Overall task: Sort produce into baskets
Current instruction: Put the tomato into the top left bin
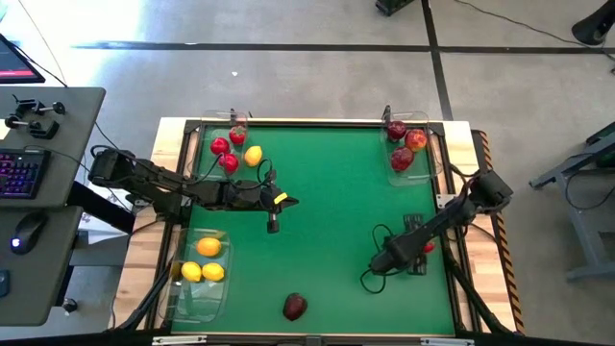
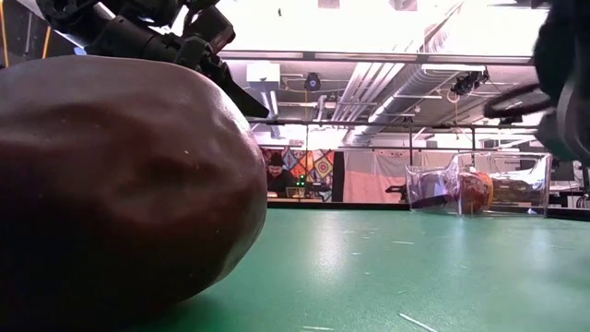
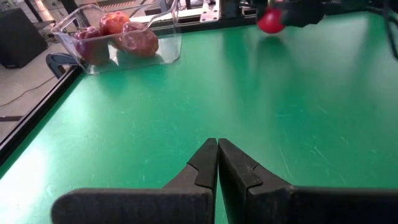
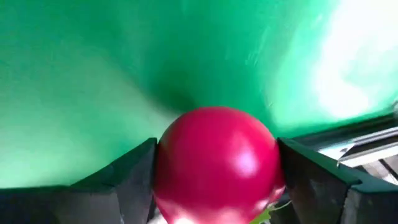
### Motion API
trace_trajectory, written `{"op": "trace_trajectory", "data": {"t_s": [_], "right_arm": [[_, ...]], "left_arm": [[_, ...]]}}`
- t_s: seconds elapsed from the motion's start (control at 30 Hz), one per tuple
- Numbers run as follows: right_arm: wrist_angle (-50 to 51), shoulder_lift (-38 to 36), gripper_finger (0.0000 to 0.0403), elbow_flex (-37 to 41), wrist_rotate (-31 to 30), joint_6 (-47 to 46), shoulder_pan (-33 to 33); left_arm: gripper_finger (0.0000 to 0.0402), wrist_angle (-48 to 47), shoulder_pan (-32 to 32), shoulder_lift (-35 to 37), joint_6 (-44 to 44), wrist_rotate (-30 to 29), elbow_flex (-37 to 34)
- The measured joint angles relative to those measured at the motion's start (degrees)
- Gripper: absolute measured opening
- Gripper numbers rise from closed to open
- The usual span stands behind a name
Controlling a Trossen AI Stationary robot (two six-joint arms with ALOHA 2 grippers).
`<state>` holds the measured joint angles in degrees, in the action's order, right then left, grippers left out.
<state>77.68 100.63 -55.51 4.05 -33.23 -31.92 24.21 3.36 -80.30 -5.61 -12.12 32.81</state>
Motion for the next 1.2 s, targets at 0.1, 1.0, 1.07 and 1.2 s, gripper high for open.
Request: {"op": "trace_trajectory", "data": {"t_s": [0.1,1.0,1.07,1.2], "right_arm": [[-0.25,-0.84,0.0285,-3.31,-4.71,-1.59,0.04],[-122.85,-27.24,0.0281,27.44,-40.48,21.56,14.11],[-132.84,-26.66,0.0281,30.18,-36.76,21.66,16.33],[-145.98,-25.17,0.0281,32.37,-30.12,21.50,19.43]], "left_arm": [[0.0000,0.00,0.00,-0.01,-0.02,0.00,-0.01],[0.0007,12.03,15.28,-0.01,-33.91,-21.41,-0.01],[0.0021,14.70,16.61,-0.01,-36.02,-25.43,0.02],[0.0062,19.78,18.36,-0.01,-40.22,-27.28,1.44]]}}
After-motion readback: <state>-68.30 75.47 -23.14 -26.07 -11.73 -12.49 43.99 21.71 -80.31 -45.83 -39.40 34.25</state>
